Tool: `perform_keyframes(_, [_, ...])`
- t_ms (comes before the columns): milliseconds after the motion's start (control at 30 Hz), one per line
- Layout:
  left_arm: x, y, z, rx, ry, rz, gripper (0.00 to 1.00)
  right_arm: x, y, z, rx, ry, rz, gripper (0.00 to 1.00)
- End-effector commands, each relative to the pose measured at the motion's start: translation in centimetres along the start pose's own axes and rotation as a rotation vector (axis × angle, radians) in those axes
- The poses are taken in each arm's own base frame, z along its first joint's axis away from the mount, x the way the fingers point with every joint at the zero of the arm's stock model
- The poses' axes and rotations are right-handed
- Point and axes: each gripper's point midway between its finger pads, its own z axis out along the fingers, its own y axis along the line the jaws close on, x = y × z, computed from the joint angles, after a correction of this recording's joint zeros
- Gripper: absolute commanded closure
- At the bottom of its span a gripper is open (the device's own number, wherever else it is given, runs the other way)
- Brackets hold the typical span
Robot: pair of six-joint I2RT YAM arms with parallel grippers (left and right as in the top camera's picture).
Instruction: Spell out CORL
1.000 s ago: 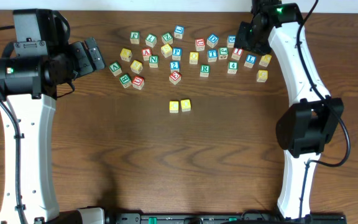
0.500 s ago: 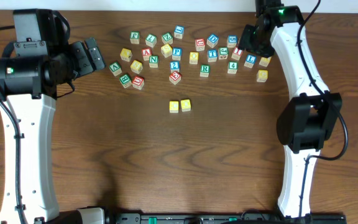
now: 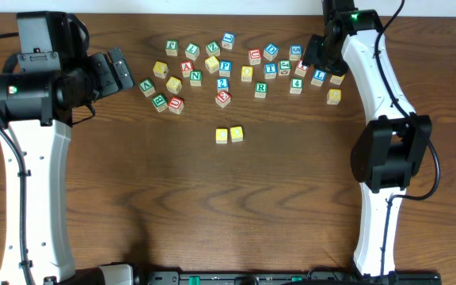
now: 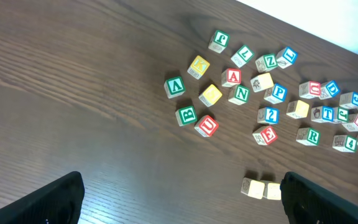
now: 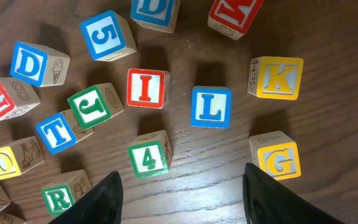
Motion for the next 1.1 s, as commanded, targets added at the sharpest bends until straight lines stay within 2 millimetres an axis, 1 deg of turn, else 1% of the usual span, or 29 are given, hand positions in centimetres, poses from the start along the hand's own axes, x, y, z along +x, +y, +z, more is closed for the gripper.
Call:
perform_keyframes(0, [0.2, 0.1, 0.4, 0.003, 0.016, 0.010, 0.01, 0.0, -0.8, 0.5, 0.028, 0.006, 0.030, 0.43])
perform_keyframes(367, [0.2, 0.1, 0.4, 0.003, 0.016, 0.010, 0.01, 0.9, -1.4, 0.9, 0.052, 0.036, 0.067, 0.43])
perform_keyframes(500, [0.2, 0.1, 0.4, 0.003, 0.016, 0.010, 0.01, 0.8, -1.7, 1.2, 0.057, 0.031, 0.089, 0.43])
perform_keyframes(667, [0.3, 0.1, 0.5, 0.002, 0.018, 0.010, 0.01, 0.7, -2.3, 2.4, 0.056, 0.025, 0.100, 0.43])
perform_keyframes(867, [0.3, 0.1, 0.6, 0.001, 0.022, 0.009, 0.01, 0.4, -3.1, 2.7, 0.061, 0.024, 0.115, 0.43])
perform_keyframes(1067, [0.3, 0.1, 0.8, 0.000, 0.025, 0.009, 0.01, 0.1, -3.1, 2.7, 0.055, 0.011, 0.118, 0.42])
